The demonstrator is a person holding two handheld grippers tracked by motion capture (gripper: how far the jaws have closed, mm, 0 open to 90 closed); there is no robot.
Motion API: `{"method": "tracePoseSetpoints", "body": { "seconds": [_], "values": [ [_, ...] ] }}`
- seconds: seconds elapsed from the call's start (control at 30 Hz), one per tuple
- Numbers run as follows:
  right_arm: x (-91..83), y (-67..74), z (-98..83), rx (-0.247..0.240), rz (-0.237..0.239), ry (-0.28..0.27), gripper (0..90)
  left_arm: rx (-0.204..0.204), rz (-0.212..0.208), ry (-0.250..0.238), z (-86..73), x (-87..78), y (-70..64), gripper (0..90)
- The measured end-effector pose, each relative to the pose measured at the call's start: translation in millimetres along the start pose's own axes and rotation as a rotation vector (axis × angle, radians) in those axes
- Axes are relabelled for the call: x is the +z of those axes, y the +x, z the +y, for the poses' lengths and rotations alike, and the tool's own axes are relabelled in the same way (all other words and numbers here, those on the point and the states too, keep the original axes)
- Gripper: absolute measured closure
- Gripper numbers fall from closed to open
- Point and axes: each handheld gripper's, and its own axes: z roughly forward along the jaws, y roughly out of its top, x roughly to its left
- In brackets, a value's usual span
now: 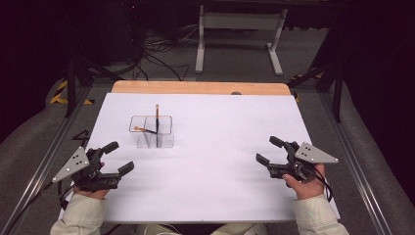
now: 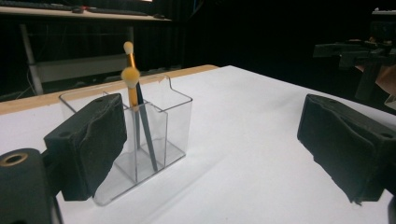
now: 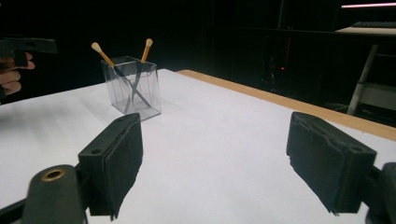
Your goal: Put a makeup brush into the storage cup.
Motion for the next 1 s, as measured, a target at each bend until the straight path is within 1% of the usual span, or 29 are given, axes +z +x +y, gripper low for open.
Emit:
{"method": "tracePoseSetpoints", "body": {
  "seconds": [0.07, 0.13, 0.23, 0.37, 0.43, 0.53, 0.57, 0.6, 0.63, 0.67, 0.77, 1.0],
  "values": [
    [-0.6, 0.2, -1.6, -0.005, -0.003, 0.004, 19.3, -0.007, 0.005, 0.005, -3.0, -0.6, 2.8, 8.2],
    [-1.2, 0.3, -3.7, -0.008, -0.016, 0.008, 19.5, -0.014, 0.007, 0.009, -6.7, -0.7, 5.2, 7.9],
    [-2.7, 0.3, -7.2, -0.005, -0.018, 0.012, 19.5, -0.016, 0.018, 0.018, -12.2, -0.6, 8.0, 7.4],
    [-4.6, -0.2, -13.0, 0.001, -0.029, 0.010, 19.4, -0.038, 0.025, 0.019, -17.8, 1.5, 11.8, 6.9],
    [-5.4, 0.1, -15.7, 0.004, -0.041, 0.008, 19.4, -0.033, 0.031, 0.034, -19.6, 3.5, 12.6, 6.7],
    [-7.5, 0.6, -18.9, 0.001, -0.068, -0.002, 19.4, -0.030, 0.039, 0.037, -20.4, 4.9, 12.6, 6.5],
    [-7.5, 0.6, -18.9, 0.001, -0.068, -0.002, 19.4, -0.031, 0.043, 0.040, -20.8, 5.3, 12.7, 6.5],
    [-8.7, 1.6, -21.0, 0.007, -0.083, -0.004, 19.5, -0.029, 0.050, 0.044, -21.7, 5.7, 13.3, 6.5],
    [-9.2, 2.4, -22.3, 0.008, -0.086, -0.004, 19.5, -0.029, 0.055, 0.047, -22.2, 5.9, 13.9, 6.5],
    [-9.4, 2.9, -23.8, 0.008, -0.082, -0.002, 19.4, -0.029, 0.055, 0.047, -22.2, 5.9, 13.9, 6.5],
    [-9.3, 3.5, -26.9, 0.008, -0.071, 0.010, 19.4, -0.037, 0.072, 0.041, -23.4, 4.9, 15.6, 6.3],
    [-8.3, 2.5, -27.6, 0.006, -0.057, 0.013, 19.5, -0.047, 0.090, 0.032, -24.9, 3.3, 14.9, 5.8]
  ]
}}
